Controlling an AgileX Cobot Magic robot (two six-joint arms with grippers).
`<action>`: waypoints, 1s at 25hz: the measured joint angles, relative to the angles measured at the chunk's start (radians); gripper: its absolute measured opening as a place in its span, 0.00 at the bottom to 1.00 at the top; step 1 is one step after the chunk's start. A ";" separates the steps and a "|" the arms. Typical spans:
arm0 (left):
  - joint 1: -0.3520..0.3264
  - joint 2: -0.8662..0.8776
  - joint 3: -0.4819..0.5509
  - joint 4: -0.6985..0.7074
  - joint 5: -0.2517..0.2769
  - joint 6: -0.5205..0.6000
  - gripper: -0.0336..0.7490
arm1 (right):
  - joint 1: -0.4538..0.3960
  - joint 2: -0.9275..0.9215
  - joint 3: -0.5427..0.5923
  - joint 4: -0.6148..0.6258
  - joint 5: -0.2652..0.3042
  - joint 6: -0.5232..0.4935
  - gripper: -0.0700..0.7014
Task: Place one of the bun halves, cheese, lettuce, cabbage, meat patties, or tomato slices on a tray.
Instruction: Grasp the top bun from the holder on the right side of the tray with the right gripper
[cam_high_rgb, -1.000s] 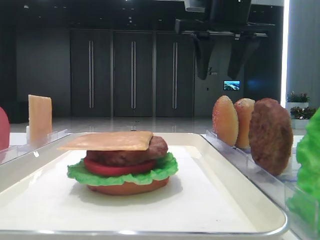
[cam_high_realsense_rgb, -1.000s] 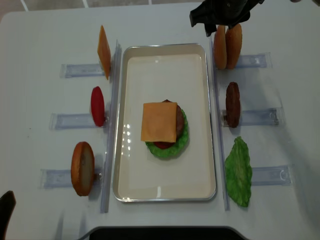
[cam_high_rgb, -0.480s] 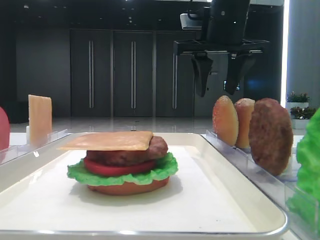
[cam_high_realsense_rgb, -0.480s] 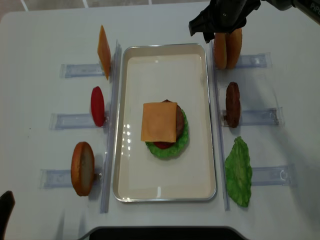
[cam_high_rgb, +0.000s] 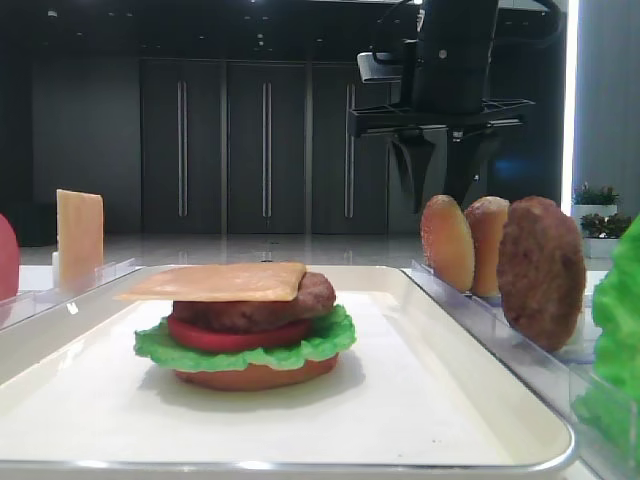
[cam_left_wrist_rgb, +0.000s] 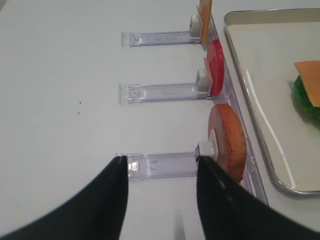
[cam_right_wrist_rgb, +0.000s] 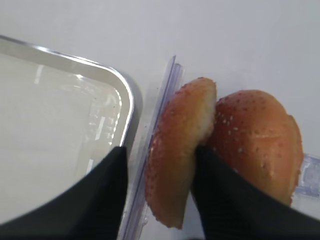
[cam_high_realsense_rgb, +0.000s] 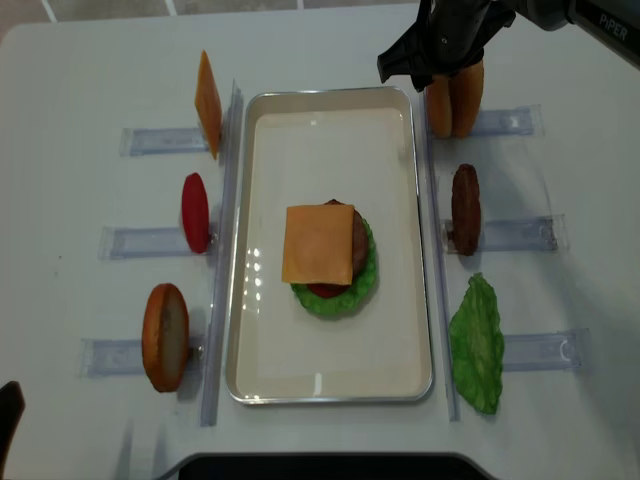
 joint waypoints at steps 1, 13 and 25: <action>0.000 0.000 0.000 0.000 0.000 0.000 0.48 | -0.001 0.001 0.000 -0.002 0.003 0.000 0.41; 0.000 0.000 0.000 0.000 0.000 0.000 0.45 | -0.006 0.001 -0.001 0.005 0.008 0.003 0.20; 0.000 0.000 0.000 0.000 0.000 0.000 0.44 | -0.006 0.003 -0.001 0.005 0.026 0.000 0.42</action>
